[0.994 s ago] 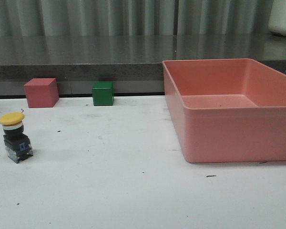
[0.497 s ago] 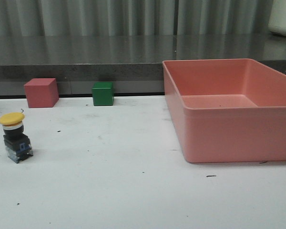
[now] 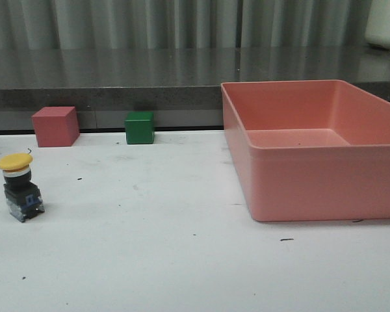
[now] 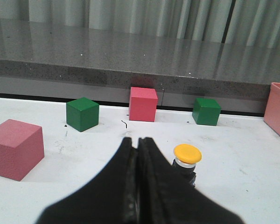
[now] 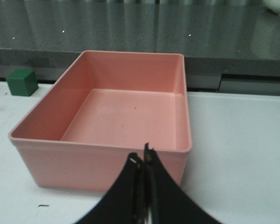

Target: Place and stand button with both arms

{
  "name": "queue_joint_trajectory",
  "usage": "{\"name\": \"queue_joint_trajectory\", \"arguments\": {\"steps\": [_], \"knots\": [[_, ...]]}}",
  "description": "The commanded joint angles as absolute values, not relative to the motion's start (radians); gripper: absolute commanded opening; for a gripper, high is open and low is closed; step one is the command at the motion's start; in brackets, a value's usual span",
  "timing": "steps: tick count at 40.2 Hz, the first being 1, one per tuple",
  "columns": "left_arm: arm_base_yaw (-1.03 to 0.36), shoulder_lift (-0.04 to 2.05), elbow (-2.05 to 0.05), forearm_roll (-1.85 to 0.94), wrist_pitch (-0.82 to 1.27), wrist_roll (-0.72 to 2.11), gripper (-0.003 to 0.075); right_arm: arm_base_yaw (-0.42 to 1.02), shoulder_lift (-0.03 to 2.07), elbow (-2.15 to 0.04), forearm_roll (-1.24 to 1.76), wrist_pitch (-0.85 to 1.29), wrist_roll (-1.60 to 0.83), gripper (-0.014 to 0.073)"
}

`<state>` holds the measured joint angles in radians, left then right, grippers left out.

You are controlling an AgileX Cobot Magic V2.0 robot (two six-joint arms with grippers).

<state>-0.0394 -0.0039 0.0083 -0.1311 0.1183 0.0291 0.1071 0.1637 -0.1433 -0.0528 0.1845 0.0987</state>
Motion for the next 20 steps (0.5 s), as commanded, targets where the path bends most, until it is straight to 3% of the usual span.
{"name": "queue_joint_trajectory", "arguments": {"steps": [1,8,20], "knots": [[-0.037,-0.025,0.023,-0.141,0.032,0.030,-0.0020,0.044,0.091,-0.100,-0.041,0.063,0.091,-0.0069],[-0.037,-0.025,0.023,-0.141,0.032,0.030,-0.0020,-0.029,0.009,-0.005,0.030,0.092,0.091,-0.0069],[-0.037,-0.025,0.023,-0.141,0.032,0.030,-0.0020,-0.030,-0.030,0.024,0.048,0.134,0.091,-0.0069]]}}
